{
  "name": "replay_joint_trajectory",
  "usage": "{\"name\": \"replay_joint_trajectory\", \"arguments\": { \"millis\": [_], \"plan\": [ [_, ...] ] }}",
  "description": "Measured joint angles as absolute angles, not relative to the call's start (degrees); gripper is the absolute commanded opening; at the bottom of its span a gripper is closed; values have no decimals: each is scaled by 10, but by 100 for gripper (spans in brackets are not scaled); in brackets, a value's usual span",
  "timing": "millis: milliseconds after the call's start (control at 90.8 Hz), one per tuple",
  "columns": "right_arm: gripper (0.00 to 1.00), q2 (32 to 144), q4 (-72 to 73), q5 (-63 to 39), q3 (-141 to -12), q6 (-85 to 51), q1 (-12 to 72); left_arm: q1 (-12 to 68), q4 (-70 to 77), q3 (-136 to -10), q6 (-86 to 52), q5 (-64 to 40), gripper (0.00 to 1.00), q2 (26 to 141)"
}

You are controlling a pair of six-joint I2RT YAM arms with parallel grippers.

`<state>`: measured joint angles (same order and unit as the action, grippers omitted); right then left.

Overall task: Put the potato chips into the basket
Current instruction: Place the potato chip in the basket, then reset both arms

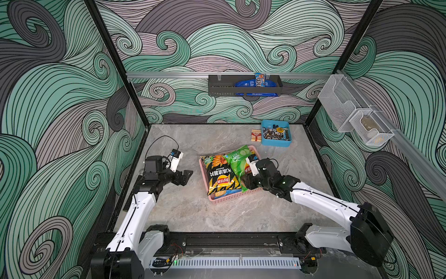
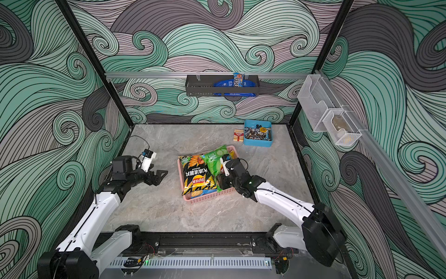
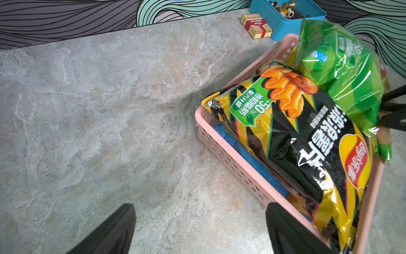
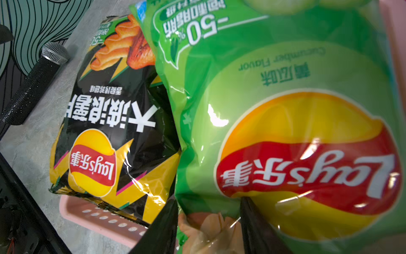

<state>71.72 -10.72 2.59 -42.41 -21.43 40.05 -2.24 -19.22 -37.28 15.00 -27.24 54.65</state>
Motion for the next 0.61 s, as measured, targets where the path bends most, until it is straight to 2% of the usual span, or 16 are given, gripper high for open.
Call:
{"name": "replay_joint_trajectory", "arguments": {
  "millis": [99,198,275,429,605],
  "plan": [
    [63,701,-110,30,-424,-217,404,-22,-190,-373,150,-269,97,546],
    [86,667,-123,33,-430,-215,402,-22,-175,-373,146,-250,98,545],
    [99,635,-128,34,-442,-211,387,-22,-150,-373,143,-232,99,545],
    [100,607,-122,53,-478,-204,305,-22,-26,-343,115,-190,99,566],
    [100,611,-122,116,-488,-187,245,-22,168,-251,73,-139,99,662]
  ]
}}
